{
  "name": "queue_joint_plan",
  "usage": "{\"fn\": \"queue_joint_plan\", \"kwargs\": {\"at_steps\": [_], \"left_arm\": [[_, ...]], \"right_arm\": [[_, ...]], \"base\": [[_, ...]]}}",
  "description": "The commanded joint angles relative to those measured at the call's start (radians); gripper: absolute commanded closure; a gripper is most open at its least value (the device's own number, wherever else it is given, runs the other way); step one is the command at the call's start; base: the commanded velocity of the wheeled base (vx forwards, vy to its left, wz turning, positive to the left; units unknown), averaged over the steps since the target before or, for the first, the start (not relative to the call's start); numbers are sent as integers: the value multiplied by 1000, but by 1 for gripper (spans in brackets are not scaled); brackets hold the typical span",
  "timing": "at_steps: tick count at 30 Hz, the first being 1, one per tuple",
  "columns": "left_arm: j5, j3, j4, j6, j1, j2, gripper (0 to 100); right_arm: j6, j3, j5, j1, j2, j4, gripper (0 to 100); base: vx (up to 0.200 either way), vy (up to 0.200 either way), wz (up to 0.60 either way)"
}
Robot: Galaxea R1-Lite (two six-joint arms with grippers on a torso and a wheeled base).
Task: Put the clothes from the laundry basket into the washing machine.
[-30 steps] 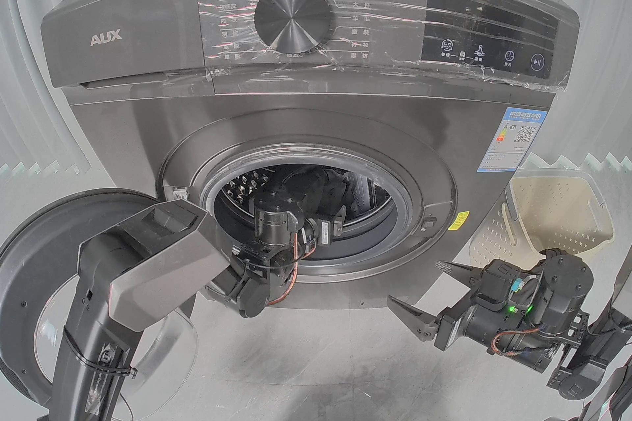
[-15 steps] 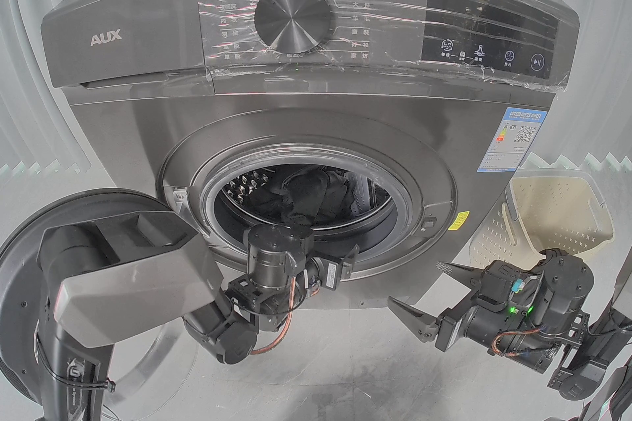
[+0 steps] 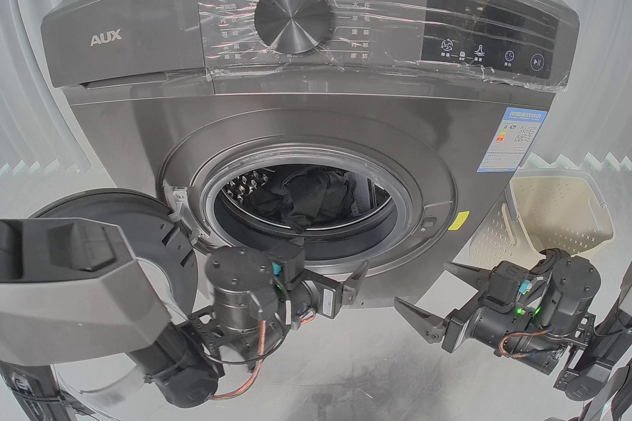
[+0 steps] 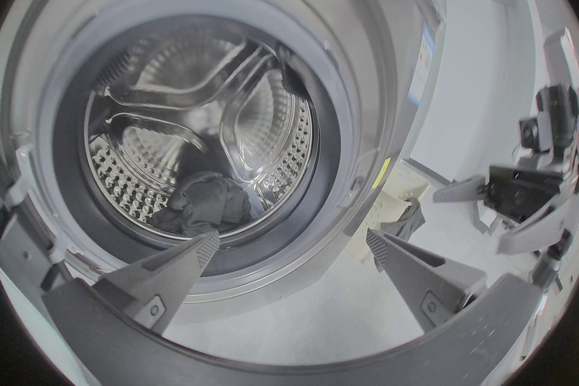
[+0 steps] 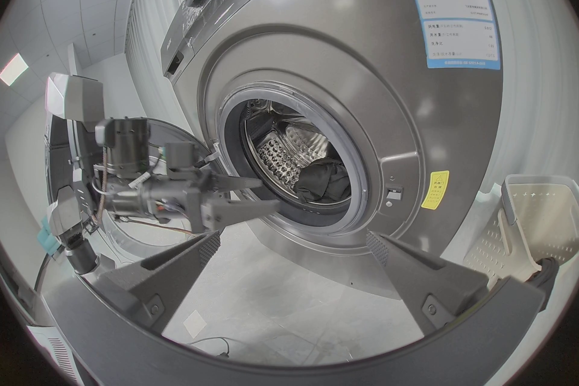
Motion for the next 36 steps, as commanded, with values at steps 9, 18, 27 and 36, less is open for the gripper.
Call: {"fn": "queue_joint_plan", "kwargs": {"at_steps": [9, 18, 27, 36], "left_arm": [[15, 328, -54, -107, -37, -401, 0], [126, 457, -166, -90, -37, -438, 0], [139, 565, -172, -85, -25, -486, 0], [181, 606, -157, -47, 1, -595, 0]], "right_arm": [[-19, 79, -8, -48, -169, 6, 0], [-7, 127, -172, -152, -286, 64, 0], [-4, 127, -184, -157, -428, 272, 0], [67, 127, -226, -186, -718, 730, 0]], "base": [[0, 0, 0], [0, 0, 0], [-133, 0, 0], [-67, 0, 0]]}}
